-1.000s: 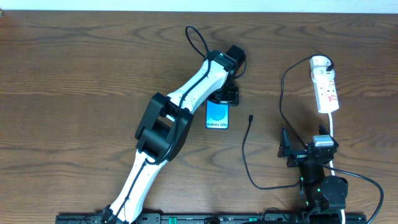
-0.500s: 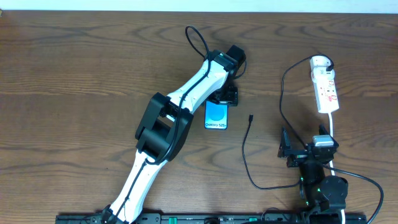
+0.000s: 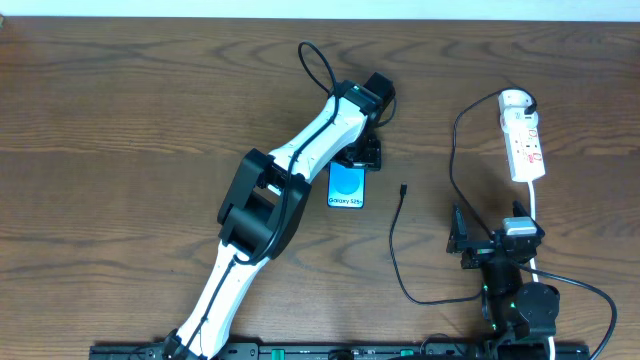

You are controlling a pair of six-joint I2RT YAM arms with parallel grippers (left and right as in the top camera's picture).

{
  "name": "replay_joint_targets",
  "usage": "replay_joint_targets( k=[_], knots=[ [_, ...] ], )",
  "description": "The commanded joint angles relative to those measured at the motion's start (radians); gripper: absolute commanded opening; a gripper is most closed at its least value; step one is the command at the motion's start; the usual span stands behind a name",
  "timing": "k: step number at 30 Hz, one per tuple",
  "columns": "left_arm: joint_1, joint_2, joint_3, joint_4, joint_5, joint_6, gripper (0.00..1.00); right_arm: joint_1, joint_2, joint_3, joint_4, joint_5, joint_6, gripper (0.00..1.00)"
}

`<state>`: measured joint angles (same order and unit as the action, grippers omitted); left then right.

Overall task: Plug charger to phone and switch on socket
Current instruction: 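Lower the left gripper and grasp the phone's top edge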

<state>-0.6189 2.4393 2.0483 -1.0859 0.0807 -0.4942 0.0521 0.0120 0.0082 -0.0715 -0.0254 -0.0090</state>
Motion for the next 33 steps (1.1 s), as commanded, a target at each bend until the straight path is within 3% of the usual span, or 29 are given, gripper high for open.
replay_joint_targets(
  k=[1,21,33],
  knots=[
    [0.004,0.045,0.003,-0.009,-0.002,0.002,0.80,0.008,-0.005,-0.003,-0.004,0.008,-0.007,0.99],
    [0.012,0.042,0.017,-0.037,-0.002,0.002,0.80,0.008,-0.005,-0.003,-0.004,0.008,-0.007,0.99],
    [0.074,-0.051,0.018,-0.083,-0.002,0.003,0.80,0.008,-0.005,-0.003,-0.004,0.008,-0.007,0.99]
  ],
)
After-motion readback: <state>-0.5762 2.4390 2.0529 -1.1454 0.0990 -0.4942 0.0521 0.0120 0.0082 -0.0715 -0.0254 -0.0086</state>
